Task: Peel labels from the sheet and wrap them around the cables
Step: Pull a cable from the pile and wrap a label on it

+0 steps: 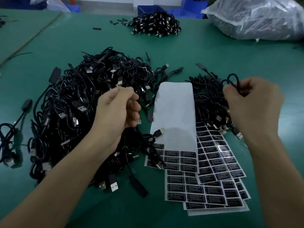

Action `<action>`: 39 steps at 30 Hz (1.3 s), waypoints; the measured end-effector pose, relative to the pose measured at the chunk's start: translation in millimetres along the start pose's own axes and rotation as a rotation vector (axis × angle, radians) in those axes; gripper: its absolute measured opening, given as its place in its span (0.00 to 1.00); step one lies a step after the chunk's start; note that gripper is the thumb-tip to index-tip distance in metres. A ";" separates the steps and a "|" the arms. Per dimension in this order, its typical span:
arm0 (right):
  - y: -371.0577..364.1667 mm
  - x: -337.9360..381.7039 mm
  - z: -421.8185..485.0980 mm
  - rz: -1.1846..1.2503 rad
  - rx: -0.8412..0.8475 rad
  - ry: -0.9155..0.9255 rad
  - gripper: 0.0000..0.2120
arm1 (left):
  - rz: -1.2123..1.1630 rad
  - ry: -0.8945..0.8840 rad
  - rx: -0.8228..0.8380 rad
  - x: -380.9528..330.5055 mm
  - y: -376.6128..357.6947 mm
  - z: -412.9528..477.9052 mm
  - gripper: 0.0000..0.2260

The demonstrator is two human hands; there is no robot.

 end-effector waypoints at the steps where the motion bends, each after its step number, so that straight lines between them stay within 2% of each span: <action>1: -1.8 -0.8 5.3 -0.068 0.000 0.007 0.10 | 0.070 0.004 0.029 2.4 -3.7 0.2 0.12; 5: -13.0 -6.1 11.7 -0.236 0.072 -0.016 0.16 | 0.450 -0.044 0.200 14.2 -23.7 -3.4 0.08; 8: -20.4 -3.9 7.1 -0.317 0.124 0.015 0.14 | 0.688 -0.151 0.247 18.2 -29.5 -8.4 0.05; 10: -18.3 -2.9 1.3 -0.416 0.122 0.002 0.26 | 0.792 -0.198 0.254 17.7 -29.0 -9.7 0.04; 12: -17.7 -0.5 -2.9 -0.378 0.134 0.010 0.30 | 0.879 -0.198 0.278 19.3 -28.5 -10.0 0.04; 14: -20.0 -1.1 -5.7 -0.305 0.175 0.000 0.26 | 0.968 -0.186 0.322 23.2 -29.7 -11.2 0.06; 17: -23.4 -2.4 -7.8 -0.303 0.210 -0.001 0.13 | 1.097 -0.191 0.366 27.7 -32.0 -13.7 0.09; 18: -24.3 -2.9 -9.6 -0.298 0.216 -0.013 0.15 | 1.128 -0.197 0.363 28.4 -32.4 -13.6 0.10; 21: -16.2 4.5 -18.2 -0.297 0.113 0.008 0.30 | 1.222 -0.210 0.337 30.7 -32.5 -12.0 0.13; 23: -10.3 19.5 -27.7 -0.248 0.011 0.104 0.28 | 1.268 -0.208 0.331 32.4 -32.7 -11.6 0.12; 25: -11.9 33.5 -37.6 -0.175 -0.015 0.194 0.20 | 1.279 -0.223 0.331 31.9 -33.1 -11.4 0.09; 27: -23.6 40.5 -44.7 -0.100 0.074 0.223 0.12 | 1.261 -0.242 0.323 28.7 -33.2 -11.6 0.07; 30: -50.1 43.2 -55.7 0.053 0.342 0.178 0.03 | 1.173 -0.273 0.275 19.9 -30.6 -10.2 0.08; 31: -58.5 43.5 -60.0 0.074 0.433 0.168 0.03 | 1.139 -0.279 0.248 16.7 -28.6 -9.6 0.08; 35: -85.1 42.4 -88.4 0.001 0.778 0.202 0.12 | 1.106 -0.304 0.162 9.0 -24.3 -9.7 0.08; 39: -93.1 49.6 -112.3 -0.123 0.869 0.248 0.31 | 1.075 -0.312 0.112 4.0 -20.1 -6.7 0.06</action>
Point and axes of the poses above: each hand's wrist, its own z-axis towards the middle knuckle, its own y-axis out of the back of the hand, x = y × z, the point moved 8 cm from there along z, towards the middle knuckle, and after that the axes turned 3 degrees about y, right-handed, at the moved point
